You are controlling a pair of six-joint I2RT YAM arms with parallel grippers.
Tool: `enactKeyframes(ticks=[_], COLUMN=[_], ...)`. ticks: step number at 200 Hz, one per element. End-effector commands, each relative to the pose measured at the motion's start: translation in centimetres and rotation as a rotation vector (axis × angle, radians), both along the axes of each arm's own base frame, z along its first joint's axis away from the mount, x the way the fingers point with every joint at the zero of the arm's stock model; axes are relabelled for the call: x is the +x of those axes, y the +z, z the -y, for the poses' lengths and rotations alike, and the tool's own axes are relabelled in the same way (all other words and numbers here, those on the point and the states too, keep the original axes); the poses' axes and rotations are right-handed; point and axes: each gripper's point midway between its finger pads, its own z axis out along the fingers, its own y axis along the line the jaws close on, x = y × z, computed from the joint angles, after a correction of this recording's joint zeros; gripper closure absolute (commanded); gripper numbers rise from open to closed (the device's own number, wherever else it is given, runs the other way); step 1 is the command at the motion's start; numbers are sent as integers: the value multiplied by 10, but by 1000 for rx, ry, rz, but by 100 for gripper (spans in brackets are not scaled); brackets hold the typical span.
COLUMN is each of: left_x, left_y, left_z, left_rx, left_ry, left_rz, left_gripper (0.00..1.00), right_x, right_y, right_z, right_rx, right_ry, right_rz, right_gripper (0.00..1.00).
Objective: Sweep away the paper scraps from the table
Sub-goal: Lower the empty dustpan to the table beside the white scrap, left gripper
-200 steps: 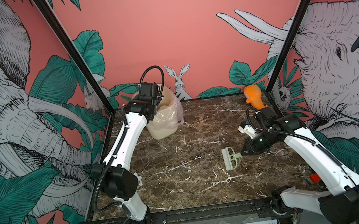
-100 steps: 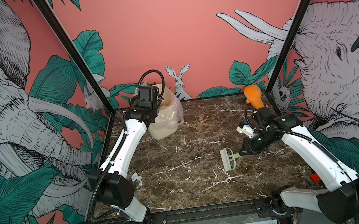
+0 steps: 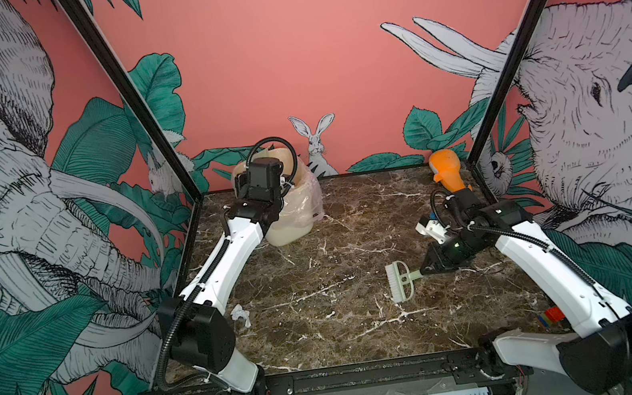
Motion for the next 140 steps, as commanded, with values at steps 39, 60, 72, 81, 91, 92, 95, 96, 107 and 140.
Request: enactKeyframes(ticks=[39,60,72,81,91,92,95,96,107,140], left_x=[-20,-34,-44,-53,-64,-65,-68,-69,-81,-114], left_y=[54,53,48,44,40,39,37,36,30,8], left_z=[-8,-10,-10,-10,-8,-7,-7,-7,-6,8], left_rx=[-224,-385,-483,-563,-655,-664,-688,-695,-773,-1046], left_ry=[65,105,123,137,146,146,150,152,167,177], left_rz=[192,204,198,195,188,185,182,180,168,106], left_gripper=[98,98,98,98,97,97,97,97,97,95], right_x=[0,1,1,1,1,1,1,0,2,6], right_y=[4,3,3,1,0,0,-1,-1,-2,-2], right_z=[-11,-23,-34,-45,-58,-60,-64,-66,-83,-138], right_rx=[87,118,138,151,167,168,173,174,194,266], right_ry=[-9,-9,3,17,39,41,50,51,79,159], right_rz=[13,21,27,33,40,41,44,44,58,89], right_gripper=[100,100,100,100,100,100,100,100,100,100])
